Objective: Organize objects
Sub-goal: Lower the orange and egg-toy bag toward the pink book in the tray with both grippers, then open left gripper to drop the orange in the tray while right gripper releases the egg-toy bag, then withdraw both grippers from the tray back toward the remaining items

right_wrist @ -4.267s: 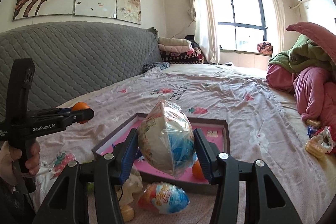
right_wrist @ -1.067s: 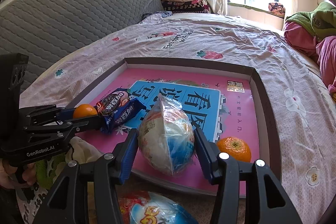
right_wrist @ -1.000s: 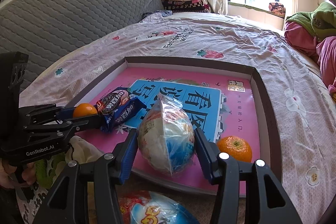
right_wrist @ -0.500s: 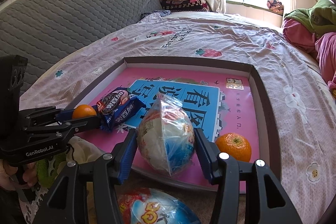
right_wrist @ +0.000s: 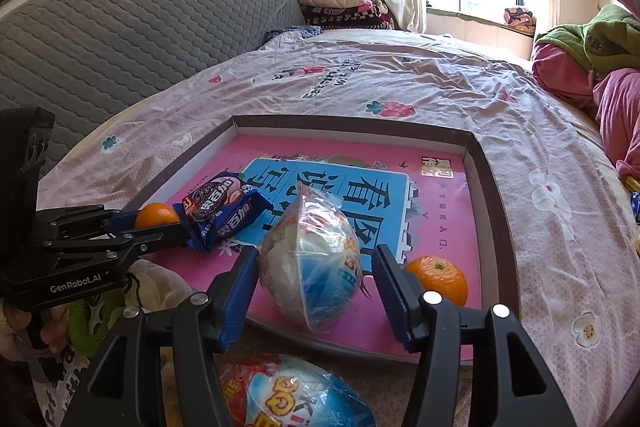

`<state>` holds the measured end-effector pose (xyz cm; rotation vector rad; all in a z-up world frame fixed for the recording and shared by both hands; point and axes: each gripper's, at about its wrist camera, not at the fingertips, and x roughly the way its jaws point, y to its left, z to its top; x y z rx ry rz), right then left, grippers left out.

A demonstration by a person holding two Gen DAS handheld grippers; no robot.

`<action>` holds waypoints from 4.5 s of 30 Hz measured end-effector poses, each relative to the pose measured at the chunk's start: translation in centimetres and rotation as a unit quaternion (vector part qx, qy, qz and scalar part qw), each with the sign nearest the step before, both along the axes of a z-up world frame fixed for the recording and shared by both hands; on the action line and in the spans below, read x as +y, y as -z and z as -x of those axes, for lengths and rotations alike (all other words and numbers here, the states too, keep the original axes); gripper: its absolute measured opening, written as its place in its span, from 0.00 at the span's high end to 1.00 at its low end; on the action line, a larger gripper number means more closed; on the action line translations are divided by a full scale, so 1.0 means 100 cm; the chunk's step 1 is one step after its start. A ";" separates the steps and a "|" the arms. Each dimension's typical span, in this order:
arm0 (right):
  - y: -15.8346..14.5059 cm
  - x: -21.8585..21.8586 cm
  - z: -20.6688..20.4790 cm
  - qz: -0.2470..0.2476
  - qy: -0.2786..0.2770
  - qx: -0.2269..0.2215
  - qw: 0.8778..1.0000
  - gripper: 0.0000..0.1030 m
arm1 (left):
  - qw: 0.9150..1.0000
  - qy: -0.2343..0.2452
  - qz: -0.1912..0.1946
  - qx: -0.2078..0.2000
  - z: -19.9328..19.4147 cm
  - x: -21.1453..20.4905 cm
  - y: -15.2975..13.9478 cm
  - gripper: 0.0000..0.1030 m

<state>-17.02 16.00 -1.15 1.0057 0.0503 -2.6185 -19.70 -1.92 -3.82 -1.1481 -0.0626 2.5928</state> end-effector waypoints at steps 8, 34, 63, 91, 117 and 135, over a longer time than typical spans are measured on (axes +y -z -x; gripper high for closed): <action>-0.003 0.001 -0.003 -0.003 0.004 0.007 1.000 0.43 | 1.000 -0.007 0.000 -0.003 0.001 -0.003 0.001 0.68; -0.014 0.007 -0.010 0.000 0.013 0.027 1.000 0.42 | 0.999 -0.036 -0.012 0.006 0.004 -0.018 -0.008 0.63; -0.040 0.021 -0.023 0.045 0.014 0.066 0.997 0.36 | 0.997 -0.030 -0.037 0.063 -0.023 -0.017 -0.056 0.35; -0.069 0.035 -0.057 0.093 0.011 0.094 0.991 0.31 | 0.993 -0.054 -0.034 0.099 -0.087 -0.007 -0.090 0.34; -0.075 0.039 -0.095 0.079 0.024 0.111 0.990 0.30 | 0.995 -0.028 -0.025 0.093 -0.118 0.014 -0.095 0.34; -0.066 0.043 -0.108 0.078 0.038 0.097 0.992 0.30 | 0.996 -0.007 -0.021 0.091 -0.133 0.025 -0.094 0.34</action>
